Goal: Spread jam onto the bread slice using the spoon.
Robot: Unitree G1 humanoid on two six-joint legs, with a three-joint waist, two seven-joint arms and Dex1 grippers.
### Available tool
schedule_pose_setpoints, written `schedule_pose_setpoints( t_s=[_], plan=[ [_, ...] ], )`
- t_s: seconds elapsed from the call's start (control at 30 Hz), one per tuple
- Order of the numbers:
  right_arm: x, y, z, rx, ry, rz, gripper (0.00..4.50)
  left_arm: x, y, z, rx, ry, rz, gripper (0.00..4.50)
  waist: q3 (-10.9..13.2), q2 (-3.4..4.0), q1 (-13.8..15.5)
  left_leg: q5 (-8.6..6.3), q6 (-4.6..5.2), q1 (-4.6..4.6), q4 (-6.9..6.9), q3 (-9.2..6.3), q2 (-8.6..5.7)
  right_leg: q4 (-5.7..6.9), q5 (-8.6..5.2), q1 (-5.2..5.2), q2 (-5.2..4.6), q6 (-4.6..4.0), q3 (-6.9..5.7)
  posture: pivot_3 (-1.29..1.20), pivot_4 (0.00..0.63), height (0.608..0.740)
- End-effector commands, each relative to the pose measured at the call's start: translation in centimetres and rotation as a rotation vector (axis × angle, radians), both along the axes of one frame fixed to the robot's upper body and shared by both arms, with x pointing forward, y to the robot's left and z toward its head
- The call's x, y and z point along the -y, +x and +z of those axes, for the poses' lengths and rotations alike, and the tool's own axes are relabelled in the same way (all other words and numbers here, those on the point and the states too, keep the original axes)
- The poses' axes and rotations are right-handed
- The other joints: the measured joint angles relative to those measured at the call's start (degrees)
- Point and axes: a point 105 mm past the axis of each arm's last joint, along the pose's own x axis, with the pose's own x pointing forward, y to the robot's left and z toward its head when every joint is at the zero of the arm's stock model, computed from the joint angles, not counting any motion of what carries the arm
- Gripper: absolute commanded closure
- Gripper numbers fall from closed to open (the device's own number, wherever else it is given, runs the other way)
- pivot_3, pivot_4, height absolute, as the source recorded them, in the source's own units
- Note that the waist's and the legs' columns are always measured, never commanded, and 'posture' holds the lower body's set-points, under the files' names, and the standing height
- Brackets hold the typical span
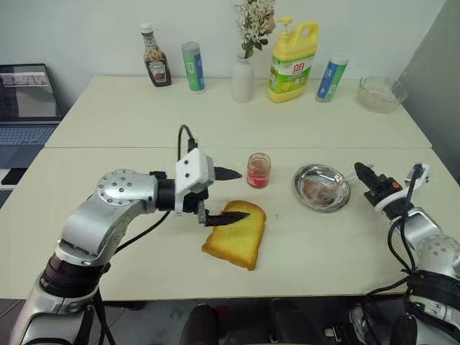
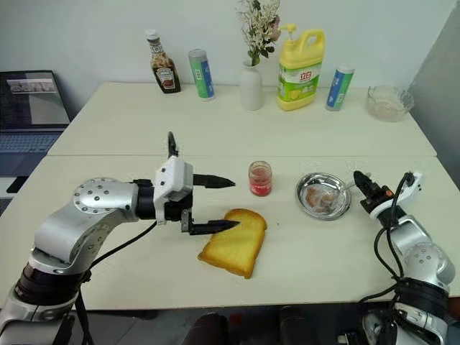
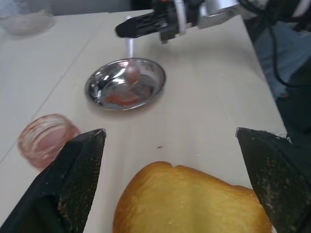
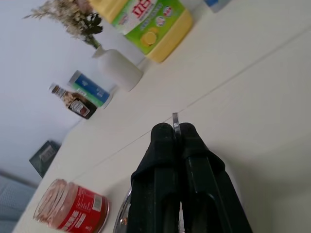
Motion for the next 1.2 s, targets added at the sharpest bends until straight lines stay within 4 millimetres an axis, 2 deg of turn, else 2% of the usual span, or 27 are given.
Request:
schedule_pose_setpoints(
  t_s=[0.03,0.13,0.27,0.4,0.57,0.63,0.8,1.2],
  plan=[
    [-3.8,-1.1,5.3,0.177,-0.165,0.102,4.47,-2.7,0.2,-0.1,0.016,0.024,0.132,0.0,0.0,0.03,-0.5,0.0,0.0,0.02,-0.02,0.0,0.02,0.0,-0.01,-0.01,0.03,0.01,0.01,0.0,0.15,0.74],
    [-6.8,-0.8,7.4,0.26,-0.262,0.154,4.47,-3.8,0.0,-1.3,-0.011,0.059,0.169,0.0,0.0,0.02,-0.8,0.0,0.0,0.03,-0.02,-0.06,0.04,0.0,-0.06,0.0,0.07,0.09,-0.03,0.0,0.15,0.74],
    [-10.9,0.7,9.8,0.362,-0.34,0.208,4.47,-3.8,0.5,-1.5,-0.002,0.045,0.199,0.0,0.0,0.02,-0.8,0.0,0.0,0.01,0.04,-0.03,0.02,0.0,-0.07,0.01,0.03,0.11,-0.04,0.0,0.15,0.74],
    [-14.0,2.0,10.5,0.447,-0.465,0.243,4.47,-3.1,0.3,-1.3,-0.014,0.005,0.183,0.0,0.0,0.01,-0.5,0.0,0.0,-0.03,0.03,-0.02,0.0,-0.04,0.01,0.0,0.0,-0.02,-0.07,0.0,0.15,0.74],
    [-16.0,2.6,9.5,0.491,-0.558,0.299,4.47,-2.9,0.0,-1.4,-0.029,-0.009,0.175,0.0,0.0,-0.01,0.1,-0.01,-0.01,-0.08,-0.01,-0.01,0.0,-0.06,0.05,-0.05,-0.04,-0.11,-0.09,0.0,0.15,0.74],
    [-17.2,2.6,8.5,0.526,-0.641,0.337,4.47,-3.1,0.2,-1.5,-0.017,-0.008,0.194,0.0,0.0,-0.01,0.3,-0.01,-0.01,-0.14,-0.01,-0.01,-0.01,-0.06,0.05,-0.12,-0.06,-0.11,-0.1,0.0,0.15,0.74],
    [-18.6,2.6,6.8,0.574,-0.739,0.389,4.47,-2.8,0.2,-1.5,-0.01,-0.007,0.19,0.0,0.0,-0.01,0.3,-0.01,-0.01,-0.12,0.01,-0.03,0.0,-0.02,0.06,-0.12,-0.06,-0.12,-0.13,0.0,0.15,0.74],
    [-20.0,2.7,3.9,0.72,-1.038,0.444,4.47,-2.7,0.1,-1.9,-0.009,0.001,0.177,0.0,0.0,-0.01,0.3,-0.01,-0.01,-0.12,0.02,-0.02,-0.01,-0.02,0.06,-0.11,-0.06,-0.12,-0.13,0.0,0.15,0.74]
  ],
)
